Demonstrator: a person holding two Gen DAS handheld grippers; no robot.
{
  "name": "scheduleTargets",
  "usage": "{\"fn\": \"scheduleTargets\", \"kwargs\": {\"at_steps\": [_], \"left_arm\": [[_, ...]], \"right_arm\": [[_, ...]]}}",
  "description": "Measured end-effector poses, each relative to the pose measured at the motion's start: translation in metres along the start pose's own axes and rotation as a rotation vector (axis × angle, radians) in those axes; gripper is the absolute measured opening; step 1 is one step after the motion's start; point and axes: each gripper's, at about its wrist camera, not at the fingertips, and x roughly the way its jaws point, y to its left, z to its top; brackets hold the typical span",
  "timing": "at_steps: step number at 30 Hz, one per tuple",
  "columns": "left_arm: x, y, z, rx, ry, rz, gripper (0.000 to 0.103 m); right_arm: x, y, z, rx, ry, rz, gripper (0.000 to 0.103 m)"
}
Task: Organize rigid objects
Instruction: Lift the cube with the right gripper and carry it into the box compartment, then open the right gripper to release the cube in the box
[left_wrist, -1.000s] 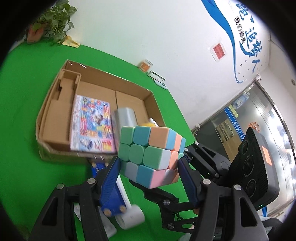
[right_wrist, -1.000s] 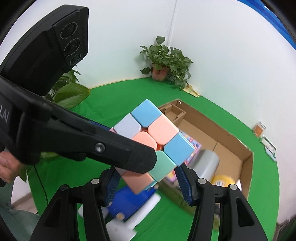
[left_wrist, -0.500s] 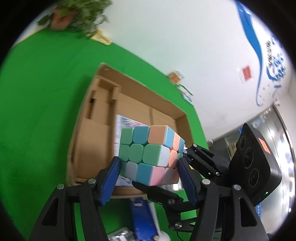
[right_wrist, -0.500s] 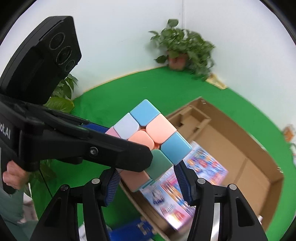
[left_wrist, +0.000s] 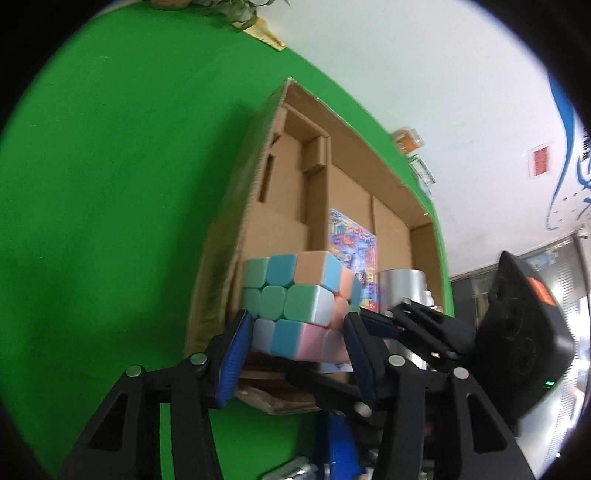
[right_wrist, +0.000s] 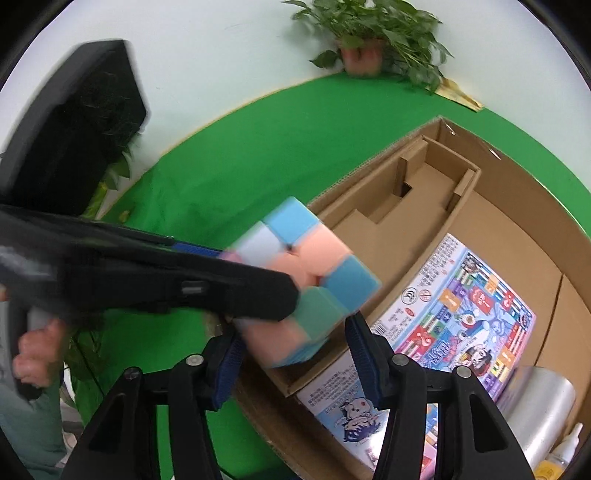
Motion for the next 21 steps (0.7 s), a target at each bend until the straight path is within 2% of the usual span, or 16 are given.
{"fn": "scheduleTargets", "kwargs": {"at_steps": [4,8,16,18,19,21], "left_arm": [[-0.012,0.0,-0.002,0.007,-0.058,0.013,0.044],[-0.015,-0.006,-0.004,0.039,-0.071,0.048,0.039],[-0.017,-0.013,-0.015,0.055,-0.076,0.131,0.034],[-0.016,-0.012,-0.014,0.047,-0.078,0.127,0.034],[-0.017,-0.009,-0.014,0.048,-0.075,0.125,0.034],[-0.02,-0.011,-0.018,0.066,-0.086,0.15,0.034]], "right_arm": [[-0.018,0.005,-0.007,-0.012,-0.052,0.017,0.054],[-0.008,-0.001,-0.006,0.018,-0.025,0.026,0.023],[0.002,-0.005,-0.012,0.091,-0.013,0.065,0.023],[0.004,-0.004,-0.014,0.098,-0.01,0.062,0.023],[0.002,-0.004,-0.015,0.106,-0.014,0.057,0.023],[-0.012,0.0,-0.022,0.113,-0.043,-0.009,0.026]]}}
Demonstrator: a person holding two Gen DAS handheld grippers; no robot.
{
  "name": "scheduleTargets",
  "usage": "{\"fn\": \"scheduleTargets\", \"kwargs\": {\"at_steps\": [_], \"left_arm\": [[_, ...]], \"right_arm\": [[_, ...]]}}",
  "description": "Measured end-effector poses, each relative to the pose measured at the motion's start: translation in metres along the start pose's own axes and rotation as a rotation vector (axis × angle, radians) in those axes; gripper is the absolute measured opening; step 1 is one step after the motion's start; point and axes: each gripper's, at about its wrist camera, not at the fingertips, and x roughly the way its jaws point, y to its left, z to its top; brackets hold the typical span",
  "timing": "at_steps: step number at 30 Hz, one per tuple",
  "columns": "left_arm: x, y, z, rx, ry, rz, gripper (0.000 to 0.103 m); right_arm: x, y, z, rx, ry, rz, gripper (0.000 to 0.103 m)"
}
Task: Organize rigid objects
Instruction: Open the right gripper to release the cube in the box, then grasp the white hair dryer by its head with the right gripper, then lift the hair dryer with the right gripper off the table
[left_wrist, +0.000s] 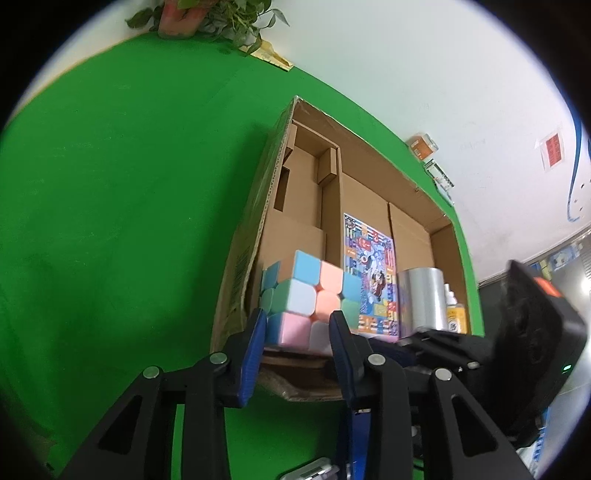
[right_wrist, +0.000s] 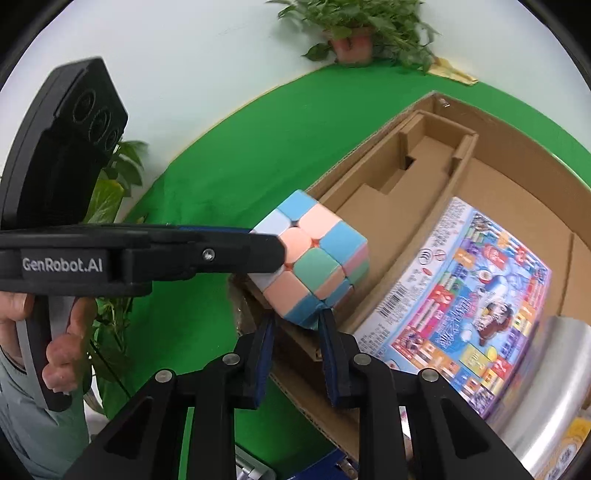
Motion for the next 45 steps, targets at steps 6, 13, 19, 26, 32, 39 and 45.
{"fn": "scheduleTargets", "kwargs": {"at_steps": [6,13,19,26,32,39,45], "left_arm": [[-0.076,-0.021,-0.043,0.091,-0.305,0.049,0.099],[-0.071,-0.036,-0.113,0.143,-0.217,-0.032,0.102],[-0.017,-0.045,-0.157,0.13,-0.006,-0.112,0.101],[-0.024,-0.068,-0.183,0.178,-0.003,-0.108,0.1],[-0.006,-0.078,-0.173,0.166,0.016,-0.143,0.1],[0.02,-0.09,-0.167,0.168,0.086,-0.119,0.076],[-0.005,-0.132,-0.197,0.24,0.087,-0.212,0.078]], "right_arm": [[-0.096,0.018,-0.067,0.05,-0.282,-0.252,0.102],[-0.089,0.02,-0.192,0.289,-0.155,-0.229,0.102],[-0.068,0.048,-0.254,0.333,-0.086,-0.167,0.097],[-0.061,0.046,-0.28,0.367,-0.086,-0.202,0.06],[-0.096,0.01,-0.312,0.456,-0.14,-0.286,0.056],[-0.124,-0.009,-0.348,0.532,-0.146,-0.354,0.056],[-0.13,0.007,-0.362,0.516,-0.13,-0.335,0.056]]}}
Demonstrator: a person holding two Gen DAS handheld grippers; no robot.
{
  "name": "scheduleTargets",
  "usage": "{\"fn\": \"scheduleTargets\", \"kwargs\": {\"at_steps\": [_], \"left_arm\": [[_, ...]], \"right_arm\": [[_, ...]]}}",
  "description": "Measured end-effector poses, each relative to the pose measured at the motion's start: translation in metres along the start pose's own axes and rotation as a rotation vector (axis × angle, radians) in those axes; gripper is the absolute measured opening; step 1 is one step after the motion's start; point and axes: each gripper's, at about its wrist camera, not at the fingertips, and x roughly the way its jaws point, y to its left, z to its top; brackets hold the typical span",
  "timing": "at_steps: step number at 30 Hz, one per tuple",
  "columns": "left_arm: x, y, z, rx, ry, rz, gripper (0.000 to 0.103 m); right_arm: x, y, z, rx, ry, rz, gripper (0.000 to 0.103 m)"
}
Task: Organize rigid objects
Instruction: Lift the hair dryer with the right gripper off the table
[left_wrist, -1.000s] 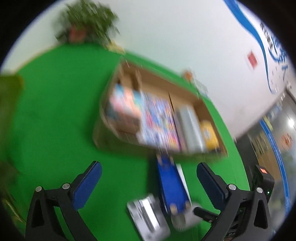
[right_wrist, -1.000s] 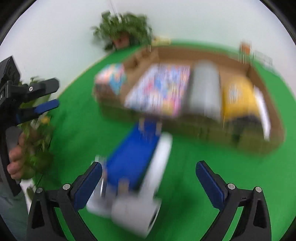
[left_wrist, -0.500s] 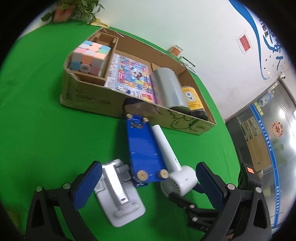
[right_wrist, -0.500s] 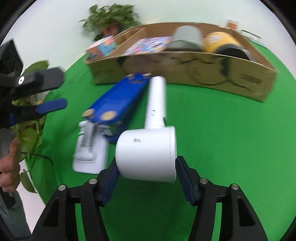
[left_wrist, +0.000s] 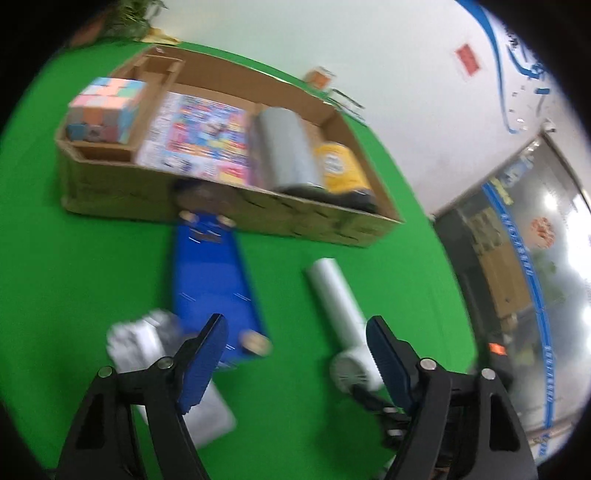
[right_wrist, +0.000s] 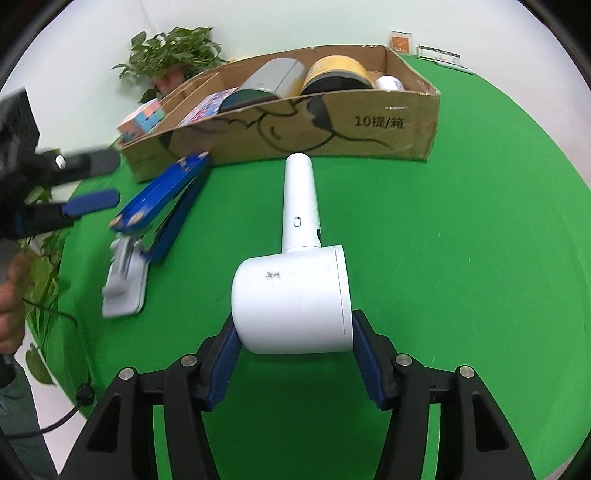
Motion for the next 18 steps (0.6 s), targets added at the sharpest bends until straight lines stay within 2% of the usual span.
{"fn": "scheduleTargets", "kwargs": {"at_steps": [2,4,6,7,12,16,18], "left_arm": [[0.009,-0.014,-0.008,-0.001,0.041,-0.042,0.078],[0.025,-0.031,-0.018,0.04,0.122,-0.021,0.078],[0.036,-0.04,-0.023,0.051,0.157,-0.03,0.078],[0.046,-0.042,-0.027,0.031,0.178,-0.058,0.078],[0.082,-0.045,-0.036,-0.031,0.258,-0.072,0.078],[0.098,-0.054,-0.041,-0.022,0.28,-0.062,0.076],[0.1,-0.054,-0.041,-0.044,0.267,-0.046,0.075]], "right_arm": [[-0.006,0.001,-0.011,-0.009,0.007,0.004,0.056],[-0.016,0.003,-0.026,-0.028,0.018,0.002,0.056],[-0.019,0.008,-0.034,-0.043,0.029,0.003,0.056],[-0.021,0.01,-0.038,-0.046,0.031,0.003,0.056],[-0.029,0.013,-0.052,-0.064,0.027,0.008,0.056],[-0.03,0.02,-0.057,-0.085,0.022,0.019,0.056],[-0.03,0.024,-0.061,-0.102,0.017,0.023,0.056]]}}
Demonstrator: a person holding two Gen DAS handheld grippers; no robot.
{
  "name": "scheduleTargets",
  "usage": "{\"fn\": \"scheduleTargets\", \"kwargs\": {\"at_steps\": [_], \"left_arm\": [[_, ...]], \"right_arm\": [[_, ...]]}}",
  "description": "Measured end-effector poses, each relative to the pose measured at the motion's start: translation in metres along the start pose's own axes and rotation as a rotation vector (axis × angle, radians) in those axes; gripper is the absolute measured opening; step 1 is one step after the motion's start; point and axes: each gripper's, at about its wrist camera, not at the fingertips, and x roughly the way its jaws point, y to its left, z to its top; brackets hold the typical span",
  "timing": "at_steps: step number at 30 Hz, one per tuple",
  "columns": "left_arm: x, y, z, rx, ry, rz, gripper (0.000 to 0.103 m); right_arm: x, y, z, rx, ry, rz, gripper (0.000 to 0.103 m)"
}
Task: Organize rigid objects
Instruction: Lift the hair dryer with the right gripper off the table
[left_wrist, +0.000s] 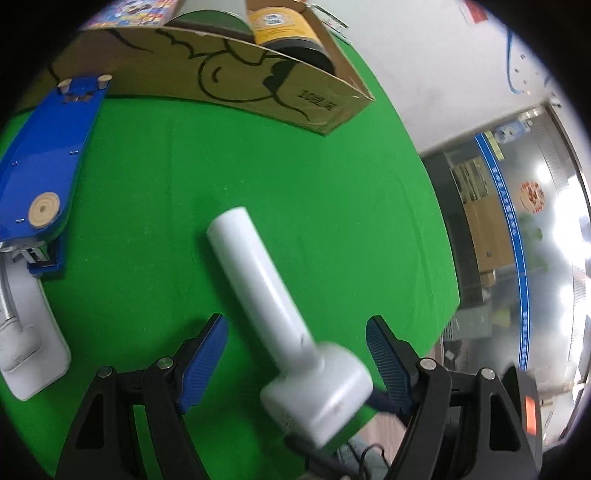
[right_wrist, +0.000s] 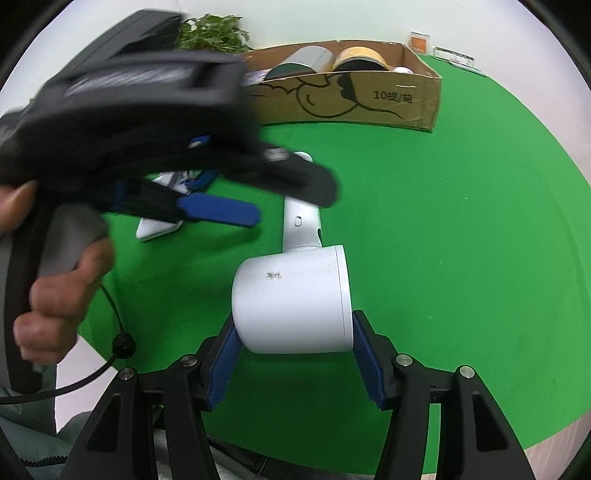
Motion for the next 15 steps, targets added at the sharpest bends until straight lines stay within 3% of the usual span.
{"fn": "scheduleTargets", "kwargs": {"at_steps": [1,5,15], "left_arm": [[-0.001,0.0,0.001,-0.002,-0.003,0.008,0.073],[0.009,0.001,0.0,-0.007,0.017,0.063,0.038],[0.002,-0.004,-0.005,0.025,-0.02,0.107,0.035]], "right_arm": [[0.0,0.003,-0.002,-0.008,0.0,-0.001,0.056],[0.001,0.012,-0.014,-0.036,-0.015,-0.011,0.056],[-0.005,0.012,-0.018,-0.017,-0.077,0.017,0.055]]}}
